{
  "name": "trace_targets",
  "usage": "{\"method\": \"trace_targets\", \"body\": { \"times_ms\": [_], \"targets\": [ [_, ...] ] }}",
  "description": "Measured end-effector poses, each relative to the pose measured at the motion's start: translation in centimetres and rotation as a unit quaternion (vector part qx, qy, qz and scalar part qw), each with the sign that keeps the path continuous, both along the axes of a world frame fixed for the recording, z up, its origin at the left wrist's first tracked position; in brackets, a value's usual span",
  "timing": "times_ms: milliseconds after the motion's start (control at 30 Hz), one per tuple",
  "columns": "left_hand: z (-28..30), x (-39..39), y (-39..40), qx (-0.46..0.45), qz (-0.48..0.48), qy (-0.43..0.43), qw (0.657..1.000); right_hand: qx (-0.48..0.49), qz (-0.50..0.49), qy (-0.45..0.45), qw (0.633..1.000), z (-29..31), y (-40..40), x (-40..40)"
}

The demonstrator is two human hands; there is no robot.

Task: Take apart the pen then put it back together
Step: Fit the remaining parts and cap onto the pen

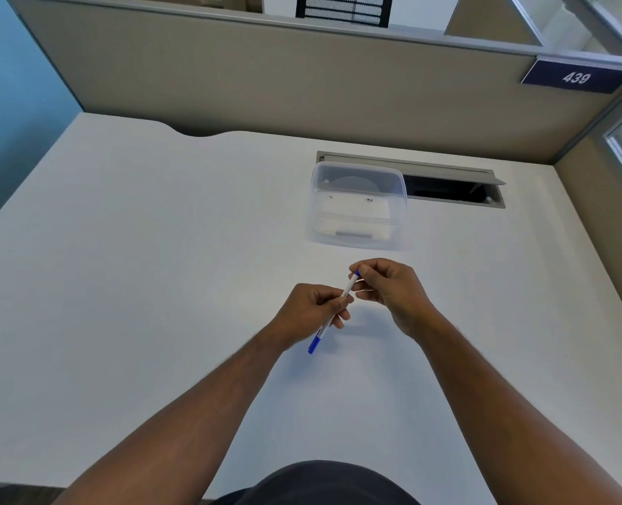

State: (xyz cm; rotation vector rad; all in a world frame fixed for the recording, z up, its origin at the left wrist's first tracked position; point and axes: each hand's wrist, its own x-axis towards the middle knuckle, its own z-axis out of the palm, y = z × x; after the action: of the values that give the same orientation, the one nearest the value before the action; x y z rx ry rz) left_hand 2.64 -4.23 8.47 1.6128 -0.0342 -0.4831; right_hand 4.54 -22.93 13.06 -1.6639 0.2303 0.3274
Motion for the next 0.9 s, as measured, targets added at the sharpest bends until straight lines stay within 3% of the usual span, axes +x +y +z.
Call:
{"method": "trace_targets", "body": {
  "times_ms": [600,900],
  "targets": [
    [-0.9,-0.4,-1.0,0.119,0.017,-0.069,0.99,-0.109,-0.094,-0.009,0.989,-1.3,1.0,-0.9],
    [-0.1,0.9,-1.0,0.084,0.004,-0.023,0.996,-0.031,-0.085,-0.001,0.996,-1.4,1.0,-0.7]
  ]
}}
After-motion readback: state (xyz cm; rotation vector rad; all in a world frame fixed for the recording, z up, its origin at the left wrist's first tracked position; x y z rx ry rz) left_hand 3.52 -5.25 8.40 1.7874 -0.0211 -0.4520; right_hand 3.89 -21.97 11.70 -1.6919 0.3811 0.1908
